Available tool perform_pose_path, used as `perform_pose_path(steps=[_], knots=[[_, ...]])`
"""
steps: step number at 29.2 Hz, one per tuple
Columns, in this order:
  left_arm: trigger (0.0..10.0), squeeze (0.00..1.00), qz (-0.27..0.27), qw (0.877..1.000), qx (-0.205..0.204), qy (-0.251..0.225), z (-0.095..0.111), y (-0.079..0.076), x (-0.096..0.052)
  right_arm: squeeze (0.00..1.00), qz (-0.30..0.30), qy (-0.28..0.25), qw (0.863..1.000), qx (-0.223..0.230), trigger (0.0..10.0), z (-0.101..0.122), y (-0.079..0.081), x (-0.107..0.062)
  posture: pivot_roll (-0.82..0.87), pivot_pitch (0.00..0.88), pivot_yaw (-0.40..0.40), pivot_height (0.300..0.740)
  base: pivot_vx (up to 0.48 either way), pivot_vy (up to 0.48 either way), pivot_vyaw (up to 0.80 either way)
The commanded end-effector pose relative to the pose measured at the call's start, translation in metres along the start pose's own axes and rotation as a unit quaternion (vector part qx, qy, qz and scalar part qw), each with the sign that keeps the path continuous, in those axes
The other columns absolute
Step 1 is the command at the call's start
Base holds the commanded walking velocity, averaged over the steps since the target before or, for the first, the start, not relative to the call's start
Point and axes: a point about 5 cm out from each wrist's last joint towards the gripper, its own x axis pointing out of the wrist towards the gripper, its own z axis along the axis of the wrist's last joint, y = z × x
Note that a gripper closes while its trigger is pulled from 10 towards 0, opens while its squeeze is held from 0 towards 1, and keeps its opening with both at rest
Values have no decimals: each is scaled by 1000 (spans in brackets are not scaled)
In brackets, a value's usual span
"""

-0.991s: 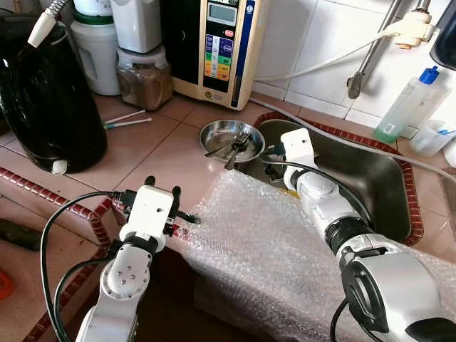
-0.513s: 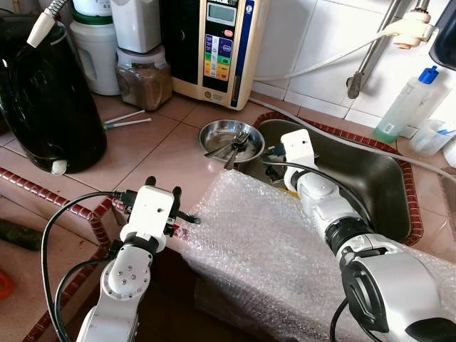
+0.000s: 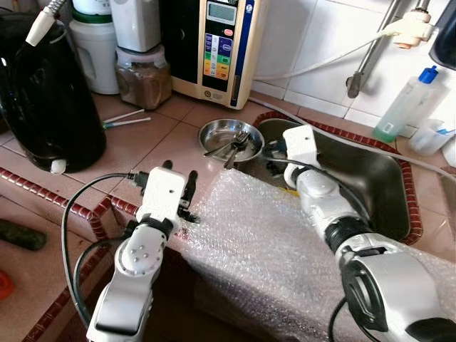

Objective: Kitchen organization

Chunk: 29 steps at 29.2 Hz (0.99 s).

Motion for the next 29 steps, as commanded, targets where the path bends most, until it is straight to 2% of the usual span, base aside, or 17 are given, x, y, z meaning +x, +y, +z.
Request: perform_pose_path(steps=[1, 6, 7, 13, 17, 20, 21, 22, 26, 29], knots=[[10000, 0, 0, 1000, -5, -4, 0, -2, 5, 0, -29, -10, 1000, 7, 10000, -2, -21, -4, 218, 0, -59, 740, 0, 0, 0], [10000, 0, 12, 1000, -4, -5, 2, -4, 12, 0, -31, -8, 999, 5, 10000, -3, -34, -7, 193, 0, -35, 740, 0, 0, 0], [10000, 0, -1, 1000, -5, -9, 4, -8, 13, 0, -22, -12, 1000, -3, 10000, -2, -39, -8, 185, 0, -27, 740, 0, 0, 0], [10000, 0, -1, 1000, -3, -14, 5, -9, 16, 0, -2, -17, 999, -31, 10000, 0, -51, -12, 165, 0, -8, 740, 0, 0, -701], [10000, 0, 15, 1000, -9, 1, 2, -3, 17, 0, 35, -20, 998, -51, 10000, -6, -41, -14, 146, 0, 6, 740, 0, 0, -575], [10000, 0, 11, 1000, -12, -5, 3, -3, 18, 0, 57, -21, 996, -64, 10000, -10, -33, -16, 143, 0, 6, 740, 0, 0, 0], [10000, 0, 4, 1000, -14, -12, 4, -3, 18, 0, 74, -26, 995, -62, 10000, -13, -23, -17, 141, 0, 4, 740, 0, 0, 0], [10000, 0, 3, 1000, -14, -15, 4, -4, 20, 0, 80, -29, 995, -60, 10000, -13, -20, -18, 141, 0, 4, 740, 0, 0, 0], [10000, 0, -5, 1000, -17, -24, 5, -4, 21, 0, 81, -44, 994, -51, 10000, -10, -15, -19, 146, 0, 1, 740, 0, 0, 0], [10000, 0, 4, 999, -17, -40, 10, 1, 19, 0, 64, -93, 993, -27, 10000, 3, -7, -24, 149, 0, 0, 740, 0, 0, 0]])
